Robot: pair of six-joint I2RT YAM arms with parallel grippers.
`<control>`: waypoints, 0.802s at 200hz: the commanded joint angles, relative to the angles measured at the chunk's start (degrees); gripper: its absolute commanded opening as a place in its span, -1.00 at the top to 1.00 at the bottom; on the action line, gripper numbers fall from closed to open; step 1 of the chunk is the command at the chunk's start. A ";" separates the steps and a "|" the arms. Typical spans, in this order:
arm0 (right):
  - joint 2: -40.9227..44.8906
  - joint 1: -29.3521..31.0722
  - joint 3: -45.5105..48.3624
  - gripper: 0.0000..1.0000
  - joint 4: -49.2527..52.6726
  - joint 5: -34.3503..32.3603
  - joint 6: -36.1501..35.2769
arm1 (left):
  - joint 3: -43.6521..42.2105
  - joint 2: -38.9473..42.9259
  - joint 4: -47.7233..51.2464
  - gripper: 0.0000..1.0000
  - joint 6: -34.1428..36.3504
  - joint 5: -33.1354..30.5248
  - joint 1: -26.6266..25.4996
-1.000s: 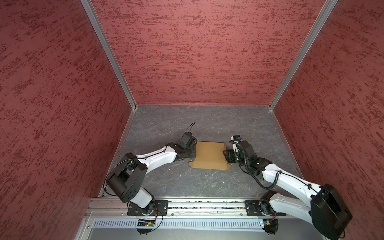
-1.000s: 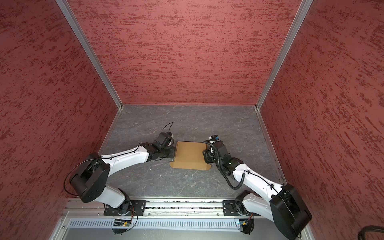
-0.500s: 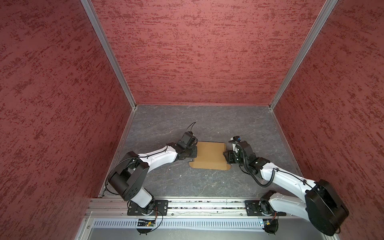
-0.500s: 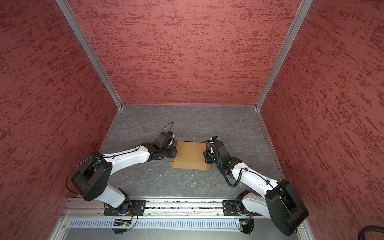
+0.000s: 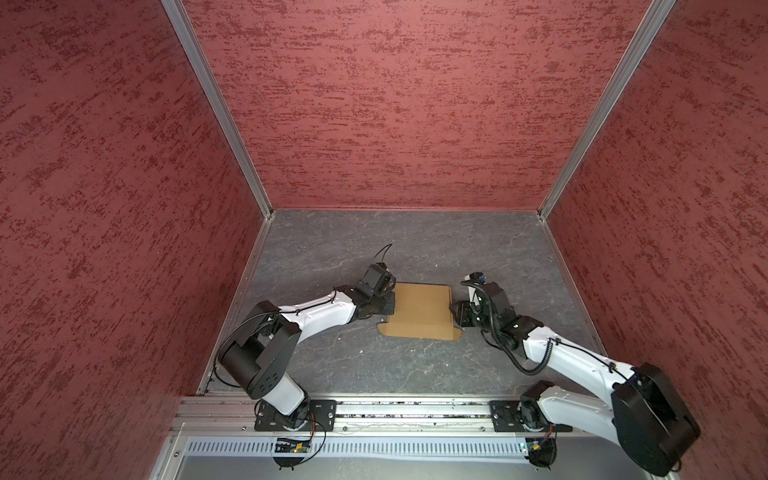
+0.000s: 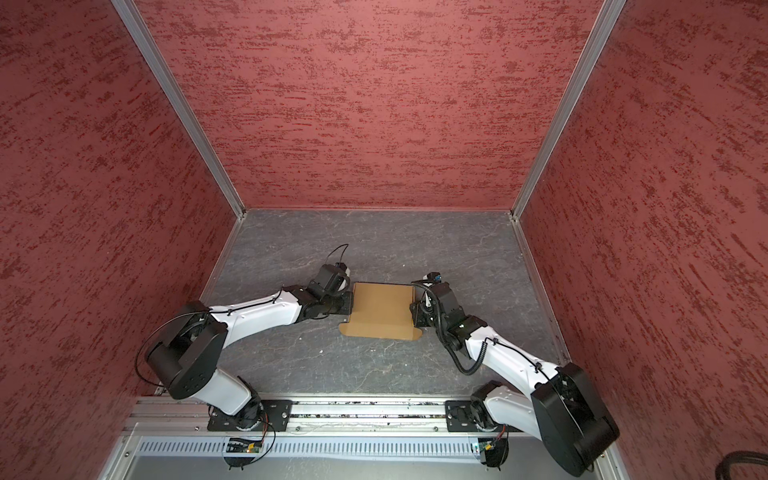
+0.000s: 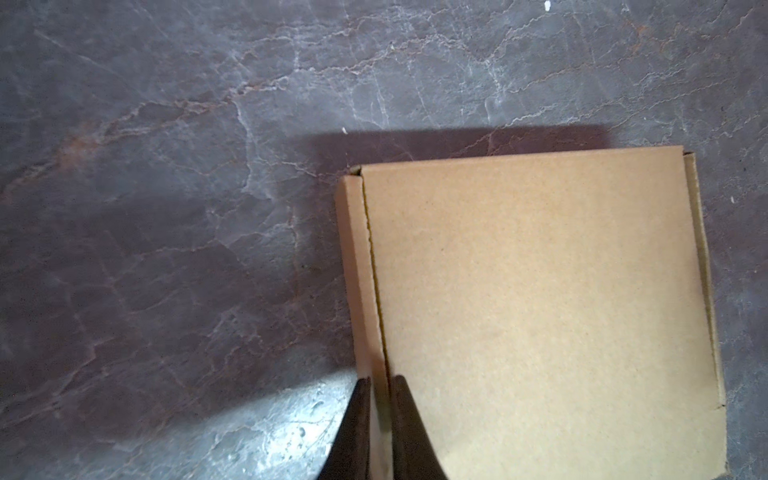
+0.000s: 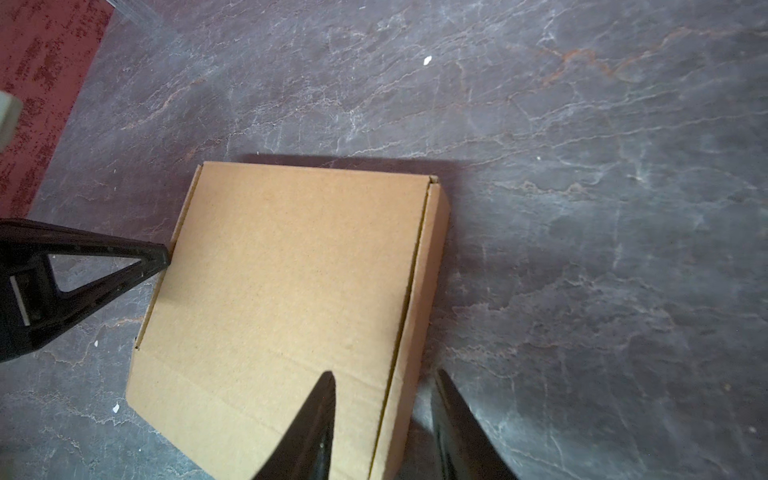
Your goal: Fold the paper box
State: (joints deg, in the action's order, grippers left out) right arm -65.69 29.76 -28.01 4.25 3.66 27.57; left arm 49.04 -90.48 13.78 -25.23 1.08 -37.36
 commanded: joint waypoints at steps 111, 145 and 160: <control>-0.68 -3.89 2.49 -0.22 -5.90 9.38 4.53 | -5.54 0.14 -6.56 0.81 -0.60 2.06 2.93; -3.05 -4.92 3.39 -0.31 -10.23 12.99 7.07 | -6.76 1.05 -7.00 0.82 -0.52 2.26 3.52; -4.00 -5.24 3.57 -0.31 -11.65 14.08 7.88 | -7.27 1.48 -7.14 0.82 -0.43 2.25 3.79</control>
State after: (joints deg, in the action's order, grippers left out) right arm -68.49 25.34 -25.02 -2.46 14.15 32.69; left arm 43.83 -89.54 4.45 -26.04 3.79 -34.37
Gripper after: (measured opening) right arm 0.653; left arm 0.092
